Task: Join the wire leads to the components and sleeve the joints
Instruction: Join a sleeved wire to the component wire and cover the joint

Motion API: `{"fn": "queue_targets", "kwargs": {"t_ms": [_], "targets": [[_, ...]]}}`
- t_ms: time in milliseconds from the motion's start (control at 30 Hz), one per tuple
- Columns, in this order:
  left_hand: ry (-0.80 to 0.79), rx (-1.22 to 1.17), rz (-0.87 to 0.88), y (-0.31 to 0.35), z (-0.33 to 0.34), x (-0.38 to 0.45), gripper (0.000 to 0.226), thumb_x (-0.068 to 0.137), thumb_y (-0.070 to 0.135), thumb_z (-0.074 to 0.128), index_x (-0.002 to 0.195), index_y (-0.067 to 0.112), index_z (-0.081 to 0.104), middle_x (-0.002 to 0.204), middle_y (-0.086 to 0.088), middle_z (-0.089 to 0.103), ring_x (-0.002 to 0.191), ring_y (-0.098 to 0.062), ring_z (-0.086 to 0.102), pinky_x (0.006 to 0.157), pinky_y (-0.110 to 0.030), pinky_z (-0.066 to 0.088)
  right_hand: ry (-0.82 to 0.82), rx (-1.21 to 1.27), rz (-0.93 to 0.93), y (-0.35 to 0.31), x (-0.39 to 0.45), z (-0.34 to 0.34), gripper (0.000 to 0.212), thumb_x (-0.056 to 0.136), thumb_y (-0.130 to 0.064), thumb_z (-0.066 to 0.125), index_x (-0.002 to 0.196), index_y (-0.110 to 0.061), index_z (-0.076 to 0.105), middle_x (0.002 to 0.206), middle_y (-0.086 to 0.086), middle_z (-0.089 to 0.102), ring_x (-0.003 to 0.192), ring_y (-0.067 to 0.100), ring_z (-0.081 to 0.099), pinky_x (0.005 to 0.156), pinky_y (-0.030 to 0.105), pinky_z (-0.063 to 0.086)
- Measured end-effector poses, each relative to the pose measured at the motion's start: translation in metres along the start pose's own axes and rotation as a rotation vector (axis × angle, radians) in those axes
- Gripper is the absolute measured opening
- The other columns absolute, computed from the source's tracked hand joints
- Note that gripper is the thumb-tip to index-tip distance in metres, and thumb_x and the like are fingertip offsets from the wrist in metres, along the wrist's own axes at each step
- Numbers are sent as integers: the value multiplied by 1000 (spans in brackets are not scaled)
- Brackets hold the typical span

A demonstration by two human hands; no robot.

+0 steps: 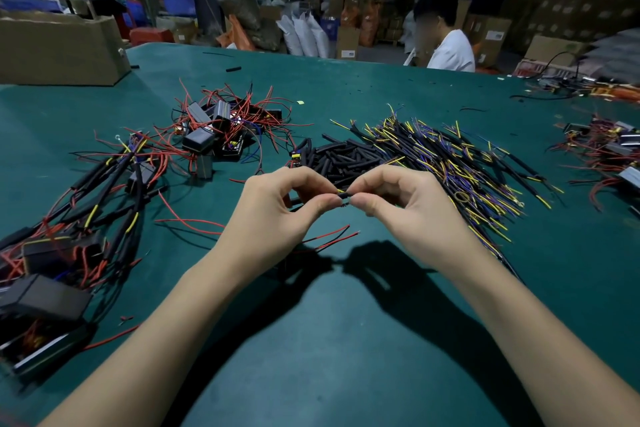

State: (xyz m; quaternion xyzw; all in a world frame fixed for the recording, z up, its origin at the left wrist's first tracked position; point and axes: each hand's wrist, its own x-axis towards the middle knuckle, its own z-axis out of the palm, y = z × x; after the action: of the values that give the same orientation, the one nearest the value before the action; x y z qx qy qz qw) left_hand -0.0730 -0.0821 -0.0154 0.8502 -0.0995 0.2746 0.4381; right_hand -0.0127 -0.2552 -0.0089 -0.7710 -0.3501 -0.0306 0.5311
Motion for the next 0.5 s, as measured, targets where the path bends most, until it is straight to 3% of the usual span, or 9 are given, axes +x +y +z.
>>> {"fn": "queue_targets", "kwargs": {"t_ms": [133,300,500], "targets": [[8,-19,-44,-3,0,1,9,83,16,72,80,24,71,72,8,66,68,-2,54,63,-13,36,-46,-16,88,1,1,-8,24,82,-10,73,99,-18,59,79,-1,66,77,28,62,72,34,47],[15,11,-25,-2,-1,1,8,82,15,73,83,23,71,75,11,66,73,-1,54,67,-10,35,-98,121,165,-2,1,-10,11,91,2,58,87,-9,59,72,3,63,56,2,56,61,15,46],[100,-58,-16,3,0,2,14,73,17,81,78,19,68,73,8,66,68,1,56,66,-8,36,-93,114,122,-6,2,-10,15,88,2,61,82,-11,63,71,2,64,57,1,53,61,15,45]]}}
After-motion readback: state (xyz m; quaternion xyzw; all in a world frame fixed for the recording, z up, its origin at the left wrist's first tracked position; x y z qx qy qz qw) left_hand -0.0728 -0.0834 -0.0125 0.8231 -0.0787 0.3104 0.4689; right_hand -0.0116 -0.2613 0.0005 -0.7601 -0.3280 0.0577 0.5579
